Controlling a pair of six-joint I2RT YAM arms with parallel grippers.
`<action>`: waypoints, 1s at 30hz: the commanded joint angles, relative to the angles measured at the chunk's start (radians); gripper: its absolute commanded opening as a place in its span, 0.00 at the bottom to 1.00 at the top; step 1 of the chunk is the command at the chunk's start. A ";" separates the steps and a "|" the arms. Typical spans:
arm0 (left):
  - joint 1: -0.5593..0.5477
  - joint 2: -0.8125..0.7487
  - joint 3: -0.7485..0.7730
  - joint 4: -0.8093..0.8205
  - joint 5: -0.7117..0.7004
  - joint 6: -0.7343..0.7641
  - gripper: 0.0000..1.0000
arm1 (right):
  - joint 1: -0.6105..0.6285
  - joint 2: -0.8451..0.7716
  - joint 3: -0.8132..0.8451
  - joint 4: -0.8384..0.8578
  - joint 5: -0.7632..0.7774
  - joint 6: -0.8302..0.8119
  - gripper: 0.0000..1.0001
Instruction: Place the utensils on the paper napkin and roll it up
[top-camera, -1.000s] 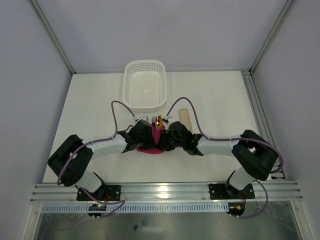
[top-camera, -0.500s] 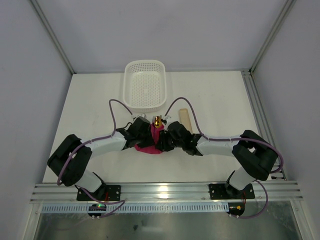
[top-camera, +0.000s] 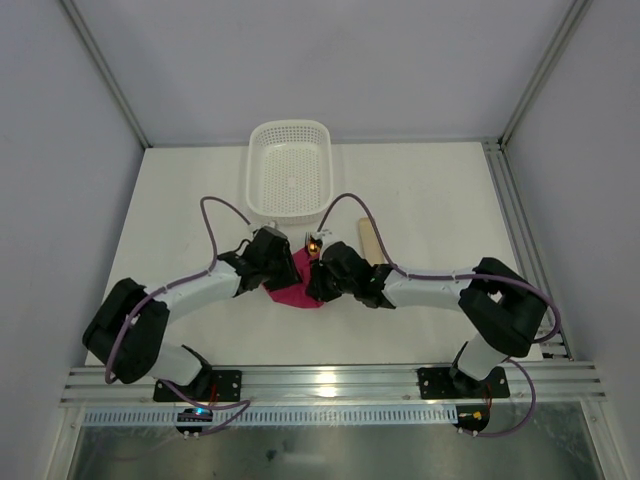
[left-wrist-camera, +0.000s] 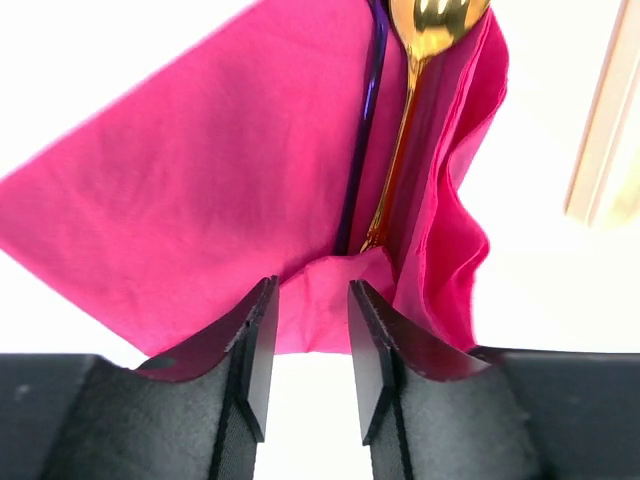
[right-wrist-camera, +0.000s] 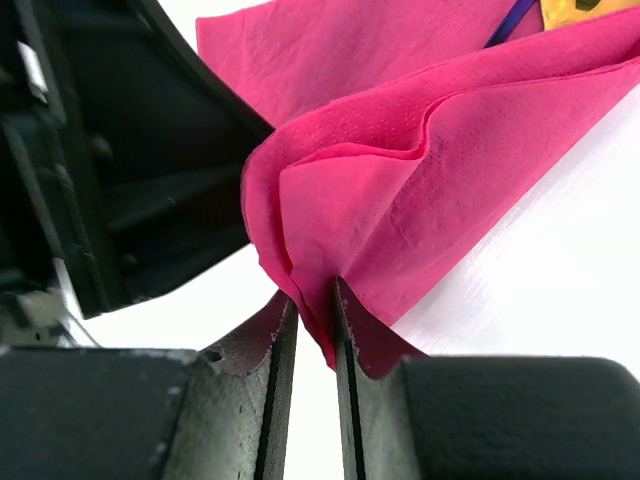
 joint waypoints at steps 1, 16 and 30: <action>0.020 -0.055 0.033 -0.015 0.011 0.022 0.40 | 0.023 0.014 0.055 -0.029 0.067 -0.022 0.22; 0.043 -0.186 0.004 0.013 0.011 0.016 0.61 | 0.032 0.023 0.072 -0.051 0.093 -0.010 0.21; 0.043 -0.146 -0.028 0.103 0.075 0.010 0.59 | 0.034 0.014 0.075 -0.058 0.102 -0.004 0.21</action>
